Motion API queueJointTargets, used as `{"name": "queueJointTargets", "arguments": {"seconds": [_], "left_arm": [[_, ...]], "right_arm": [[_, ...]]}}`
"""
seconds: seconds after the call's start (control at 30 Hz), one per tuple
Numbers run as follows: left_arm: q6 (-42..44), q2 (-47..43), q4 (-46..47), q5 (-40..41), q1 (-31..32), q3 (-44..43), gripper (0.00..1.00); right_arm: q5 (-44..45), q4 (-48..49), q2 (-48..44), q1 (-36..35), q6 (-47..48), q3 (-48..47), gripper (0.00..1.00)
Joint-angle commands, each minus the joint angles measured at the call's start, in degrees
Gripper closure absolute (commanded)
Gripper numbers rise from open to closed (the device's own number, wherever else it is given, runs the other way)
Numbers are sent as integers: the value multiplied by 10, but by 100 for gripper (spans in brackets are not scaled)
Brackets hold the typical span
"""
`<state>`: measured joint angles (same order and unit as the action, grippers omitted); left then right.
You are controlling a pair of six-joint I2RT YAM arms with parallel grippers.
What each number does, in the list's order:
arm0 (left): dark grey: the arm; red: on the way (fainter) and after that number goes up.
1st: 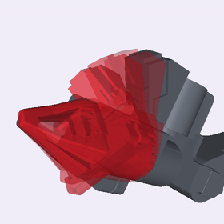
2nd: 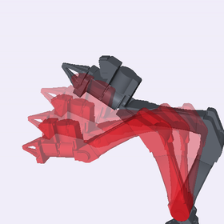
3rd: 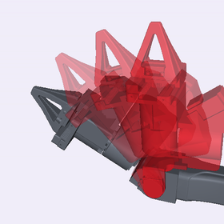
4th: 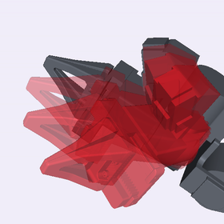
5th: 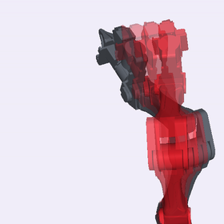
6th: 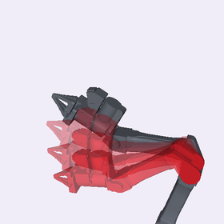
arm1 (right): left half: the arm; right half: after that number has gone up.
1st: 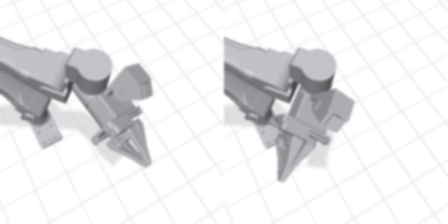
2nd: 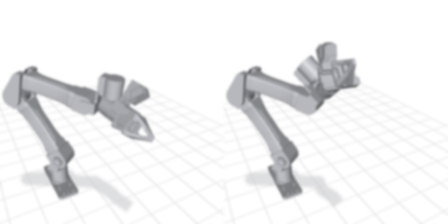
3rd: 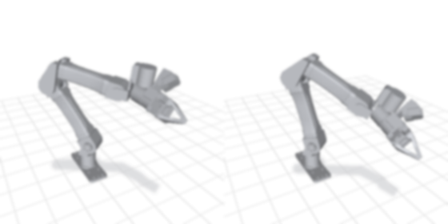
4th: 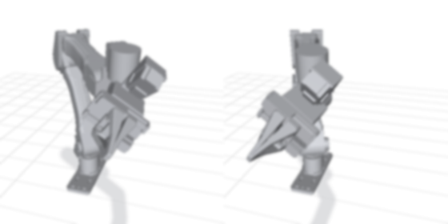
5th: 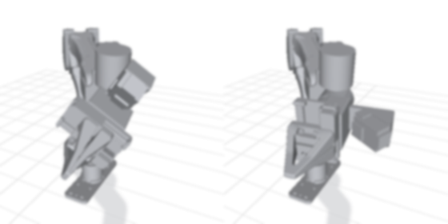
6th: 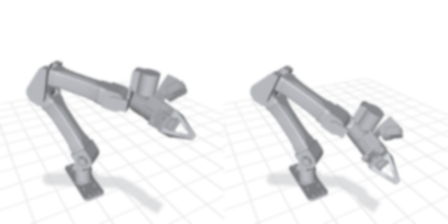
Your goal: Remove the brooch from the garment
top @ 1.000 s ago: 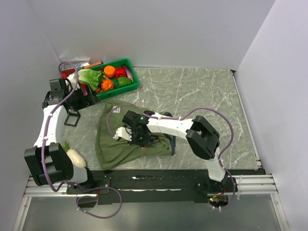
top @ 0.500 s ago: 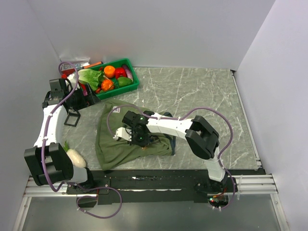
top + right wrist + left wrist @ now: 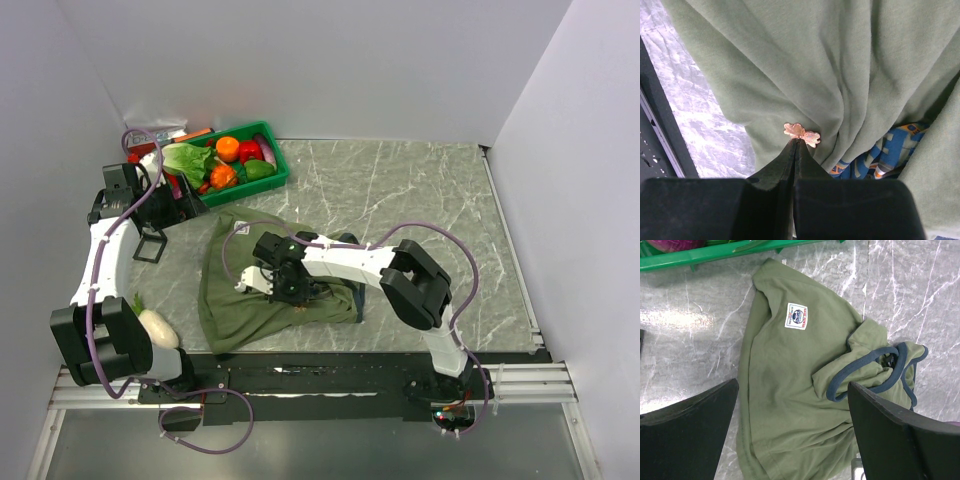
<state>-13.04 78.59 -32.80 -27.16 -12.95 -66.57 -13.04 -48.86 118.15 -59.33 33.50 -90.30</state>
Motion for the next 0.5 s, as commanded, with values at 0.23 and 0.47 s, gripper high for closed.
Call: {"name": "queueJointTargets", "arguments": {"seconds": [0.23,0.47], "left_arm": [[-4,-6,5,-11,-1,-9,4],[-5,-7,7,-10,-1,-6,4]], "right_arm": [[6,19,6,-3,-4,-16,100],[6,25,0,-5,-2,3,100]]}}
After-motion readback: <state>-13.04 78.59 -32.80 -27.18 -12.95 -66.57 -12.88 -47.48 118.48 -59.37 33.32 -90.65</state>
